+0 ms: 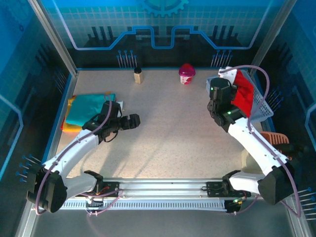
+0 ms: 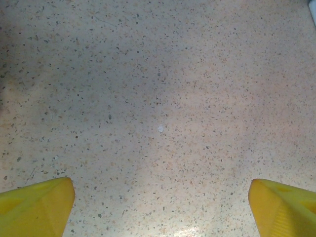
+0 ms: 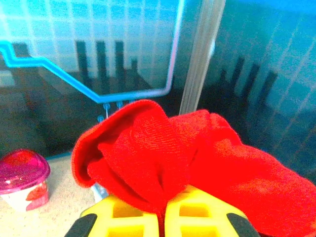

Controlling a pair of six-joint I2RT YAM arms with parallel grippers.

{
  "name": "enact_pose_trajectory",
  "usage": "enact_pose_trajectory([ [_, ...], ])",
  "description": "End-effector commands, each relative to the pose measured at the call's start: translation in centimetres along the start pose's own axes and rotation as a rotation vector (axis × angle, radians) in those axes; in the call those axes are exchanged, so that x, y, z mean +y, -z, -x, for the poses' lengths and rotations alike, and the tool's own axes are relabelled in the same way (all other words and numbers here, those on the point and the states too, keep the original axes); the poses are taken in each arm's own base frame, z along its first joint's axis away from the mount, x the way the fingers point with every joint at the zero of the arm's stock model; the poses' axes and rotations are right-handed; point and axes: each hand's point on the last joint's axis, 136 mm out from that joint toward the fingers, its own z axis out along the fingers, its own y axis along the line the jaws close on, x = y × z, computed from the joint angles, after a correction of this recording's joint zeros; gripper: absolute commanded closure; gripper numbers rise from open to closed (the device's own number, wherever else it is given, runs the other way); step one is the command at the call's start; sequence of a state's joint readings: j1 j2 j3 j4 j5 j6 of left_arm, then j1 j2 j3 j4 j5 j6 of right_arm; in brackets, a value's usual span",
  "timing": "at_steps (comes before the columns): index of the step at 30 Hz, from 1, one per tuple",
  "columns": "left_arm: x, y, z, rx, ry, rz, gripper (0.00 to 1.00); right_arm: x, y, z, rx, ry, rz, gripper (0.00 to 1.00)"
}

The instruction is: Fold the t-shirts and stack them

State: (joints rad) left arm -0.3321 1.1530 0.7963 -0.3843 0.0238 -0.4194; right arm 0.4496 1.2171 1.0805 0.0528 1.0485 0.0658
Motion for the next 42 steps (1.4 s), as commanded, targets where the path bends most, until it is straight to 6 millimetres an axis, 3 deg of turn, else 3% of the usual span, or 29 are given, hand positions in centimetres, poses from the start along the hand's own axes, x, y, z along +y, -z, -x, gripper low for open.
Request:
enact_pose_trajectory([
  [1,-1.2,0.8,1.9,-0.02,-0.058,-0.011,0.07,-0.9,4.1,8.4,-0.247,-0.019,-0.019,1.0],
  [4,-1.3,1.0,2.8,-0.02,-0.044,-0.024,0.07,0.5,6.7,10.9,-0.32,0.031,0.057,1.0],
  [8,-1.3,1.7,3.9,-0.036,0.004,-0.06,0.07,3.0,9.0,10.8,-0.286,0.103,0.201,1.0],
  [16,-0.2,3.3,3.9,-0.049,0.028,-0.04,0.07,6.9,13.6,6.4,-0.059,0.086,0.633,0.94],
  [21,0.0,4.1,3.8,-0.059,0.024,-0.03,0.07,8.8,14.4,1.7,0.084,0.169,0.735,0.94],
  [24,0.0,4.6,3.9,-0.061,0.023,-0.023,0.07,8.8,14.5,-0.8,0.162,0.274,0.745,0.93],
  [27,-0.1,4.8,3.9,-0.057,0.012,-0.021,0.06,8.0,14.2,-2.1,0.238,0.315,0.702,0.93],
  [29,0.0,5.0,4.0,-0.054,0.015,-0.016,0.07,8.8,15.0,-2.7,0.28,0.312,0.763,0.93],
  [31,-0.1,4.9,3.7,-0.053,0.028,-0.024,0.06,10.6,16.4,-3.6,0.323,0.318,0.881,0.89],
  [35,-0.1,4.3,2.6,-0.017,0.051,-0.049,0.07,14.0,17.4,-5.6,0.428,0.314,0.977,0.88],
  [39,0.3,4.4,1.2,0.007,0.069,-0.051,0.07,18.7,18.5,-7.3,0.536,0.305,1.1,0.84],
  [41,0.8,4.3,0.6,0.002,0.066,-0.037,0.07,21.0,18.8,-8.4,0.586,0.306,1.141,0.78],
  [42,1.1,4.2,0.2,0.004,0.067,-0.029,0.07,22.0,18.8,-8.8,0.609,0.3,1.151,0.65],
])
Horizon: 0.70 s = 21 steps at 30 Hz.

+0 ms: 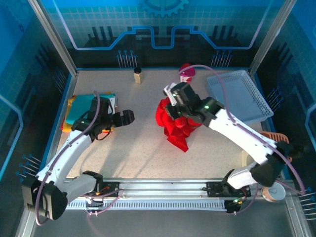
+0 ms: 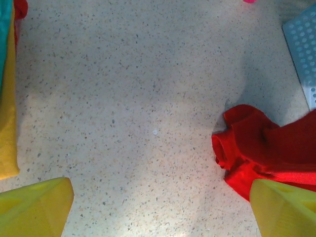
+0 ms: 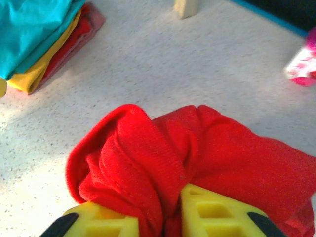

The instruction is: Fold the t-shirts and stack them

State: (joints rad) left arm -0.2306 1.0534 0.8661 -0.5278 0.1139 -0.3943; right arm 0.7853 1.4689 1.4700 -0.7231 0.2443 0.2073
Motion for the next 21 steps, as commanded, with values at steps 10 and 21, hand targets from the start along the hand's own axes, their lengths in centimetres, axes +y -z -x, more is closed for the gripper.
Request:
enact_pose_trajectory([
  [10,2.3,-2.6,-5.8,0.115,0.107,-0.004,0.09,-0.8,-4.8,-1.9,0.105,-0.226,-0.014,0.0],
  [21,-3.2,-5.9,-6.0,0.113,-0.051,-0.088,0.3,-9.5,-5.3,-12.1,0.175,-0.686,-0.157,0.08],
])
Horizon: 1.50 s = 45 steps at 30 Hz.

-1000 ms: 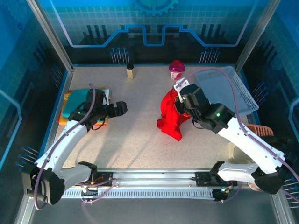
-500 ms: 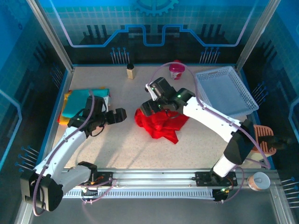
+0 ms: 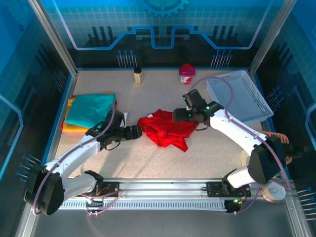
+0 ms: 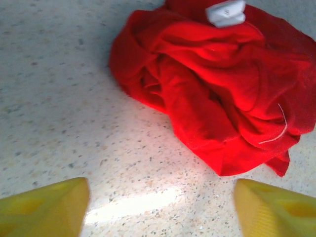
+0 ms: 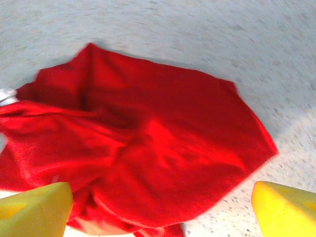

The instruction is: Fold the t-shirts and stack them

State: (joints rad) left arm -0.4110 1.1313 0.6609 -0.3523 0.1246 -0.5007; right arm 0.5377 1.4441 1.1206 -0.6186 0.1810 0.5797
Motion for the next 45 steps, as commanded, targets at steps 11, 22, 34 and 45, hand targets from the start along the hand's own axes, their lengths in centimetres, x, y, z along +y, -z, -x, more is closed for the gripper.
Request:
enact_pose_trajectory([
  [11,-10.7,-5.2,3.9,-0.006,-0.352,0.003,0.29,-5.5,-5.6,-4.9,0.085,-0.37,0.08,0.21],
  [22,-12.3,-12.5,2.5,0.094,-0.526,0.2,0.28,-3.8,-9.0,-5.0,0.122,-0.483,0.236,0.37],
  [34,-10.8,-11.3,5.5,0.011,-0.495,0.307,0.8,-5.8,-5.4,-4.1,0.016,-0.389,0.13,1.0],
  [45,-8.6,-1.9,10.4,-0.1,-0.256,0.149,0.9,-8.5,2.0,-1.1,-0.205,-0.267,-0.01,1.0],
])
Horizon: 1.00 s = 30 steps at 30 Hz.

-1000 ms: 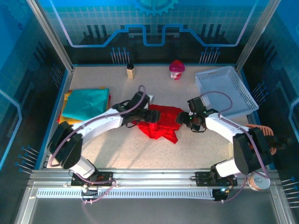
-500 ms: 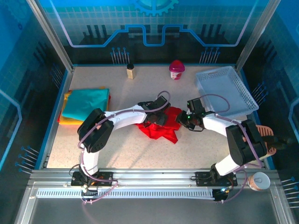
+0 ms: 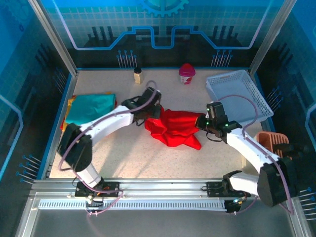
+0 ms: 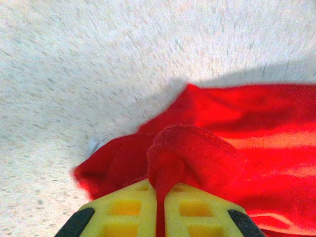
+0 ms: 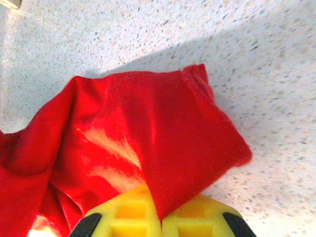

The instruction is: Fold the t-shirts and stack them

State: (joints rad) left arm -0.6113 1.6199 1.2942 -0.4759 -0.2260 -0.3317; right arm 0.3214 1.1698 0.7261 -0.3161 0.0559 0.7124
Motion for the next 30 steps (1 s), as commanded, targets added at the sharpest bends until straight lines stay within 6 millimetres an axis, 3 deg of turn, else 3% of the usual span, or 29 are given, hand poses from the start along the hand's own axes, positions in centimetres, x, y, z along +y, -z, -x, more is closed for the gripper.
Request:
enact_pose_trajectory([
  [1,1.8,2.1,-0.1,0.015,0.09,-0.044,0.9,-1.3,2.6,2.0,-0.087,0.06,-0.1,1.0],
  [8,6.2,4.1,2.5,-0.038,0.178,-0.031,0.9,-1.5,5.3,5.0,-0.19,0.105,-0.166,1.0],
  [17,13.2,5.1,2.6,-0.062,0.265,0.073,0.89,-3.4,6.1,5.6,-0.216,0.08,-0.265,1.0],
  [23,16.7,2.8,3.0,-0.025,0.283,0.206,0.84,-3.8,6.5,6.7,-0.22,0.064,-0.332,1.0],
  [30,18.4,-1.0,4.9,0.02,0.28,0.254,0.77,-4.3,6.6,7.7,-0.217,0.085,-0.397,0.97],
])
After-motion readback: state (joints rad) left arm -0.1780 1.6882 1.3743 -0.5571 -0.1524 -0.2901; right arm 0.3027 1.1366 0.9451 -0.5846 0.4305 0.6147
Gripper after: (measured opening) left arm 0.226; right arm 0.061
